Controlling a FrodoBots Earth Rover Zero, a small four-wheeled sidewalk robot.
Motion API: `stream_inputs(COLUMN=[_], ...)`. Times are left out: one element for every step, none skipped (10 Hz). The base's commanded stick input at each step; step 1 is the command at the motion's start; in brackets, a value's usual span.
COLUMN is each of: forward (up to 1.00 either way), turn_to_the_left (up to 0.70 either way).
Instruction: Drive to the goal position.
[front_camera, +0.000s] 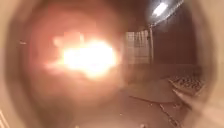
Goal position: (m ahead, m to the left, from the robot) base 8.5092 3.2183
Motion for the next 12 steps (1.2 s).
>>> stream_inputs(forward=[0.52,0.69,0.7,0.7,0.7,0.7,0.7,0.7,0.7,0.7,0.7,0.7], turn_to_the_left=[0.0,0.0,0.0,0.0,0.0,0.0,0.19,0.35,0.35,0.34,0.0,0.0])
